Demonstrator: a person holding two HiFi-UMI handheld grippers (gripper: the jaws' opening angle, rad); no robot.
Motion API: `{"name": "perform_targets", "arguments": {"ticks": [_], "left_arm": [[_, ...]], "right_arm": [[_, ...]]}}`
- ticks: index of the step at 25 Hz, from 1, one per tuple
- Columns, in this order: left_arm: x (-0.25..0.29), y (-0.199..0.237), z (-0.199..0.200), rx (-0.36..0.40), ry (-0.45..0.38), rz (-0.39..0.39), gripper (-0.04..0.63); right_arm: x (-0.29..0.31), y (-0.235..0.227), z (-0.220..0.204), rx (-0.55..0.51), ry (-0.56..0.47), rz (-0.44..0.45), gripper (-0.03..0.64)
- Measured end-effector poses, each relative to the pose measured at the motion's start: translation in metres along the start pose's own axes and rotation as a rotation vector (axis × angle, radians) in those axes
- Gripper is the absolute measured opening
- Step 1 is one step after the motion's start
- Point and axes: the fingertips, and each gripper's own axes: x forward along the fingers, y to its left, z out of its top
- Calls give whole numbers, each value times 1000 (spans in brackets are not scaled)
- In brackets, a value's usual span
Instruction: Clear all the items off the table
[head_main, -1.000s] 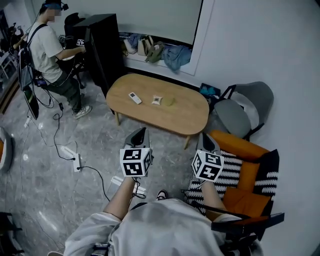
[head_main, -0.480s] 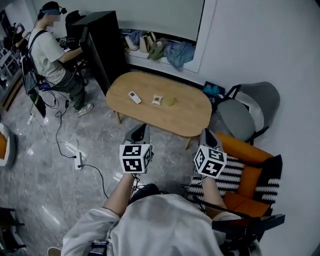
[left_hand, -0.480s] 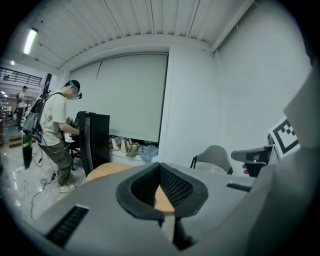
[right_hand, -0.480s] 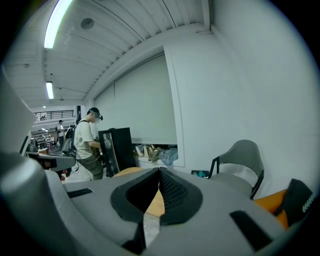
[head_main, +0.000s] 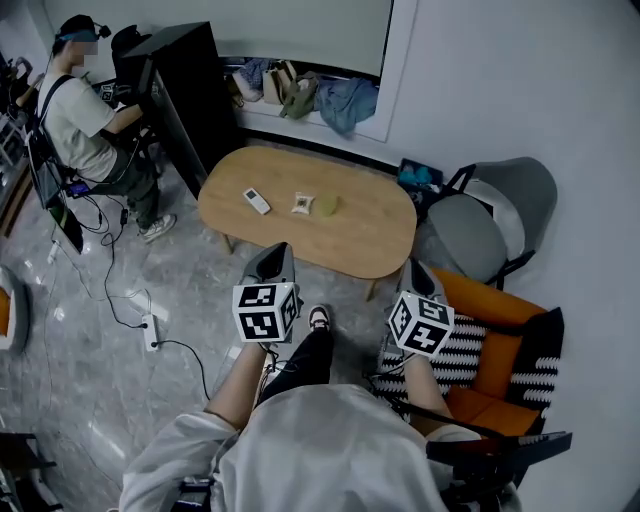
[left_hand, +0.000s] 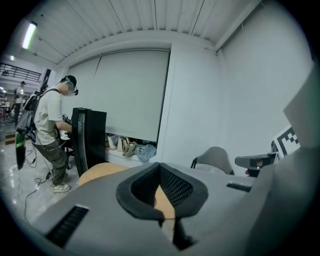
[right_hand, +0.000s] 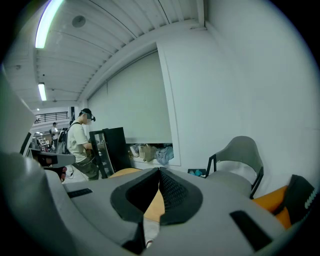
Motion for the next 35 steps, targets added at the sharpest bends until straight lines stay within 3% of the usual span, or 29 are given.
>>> {"name": "perform_targets", "arguments": {"ticks": [17, 26, 35], "left_arm": [[179, 39, 55, 5, 23, -49, 0], [257, 78, 57, -72, 65, -32, 0], [318, 56, 29, -57, 191, -74, 0]], "right_arm": [[168, -15, 67, -35, 21, -30, 24], [253, -7, 88, -50, 60, -2, 25], [290, -68, 75, 35, 132, -97, 25]]}}
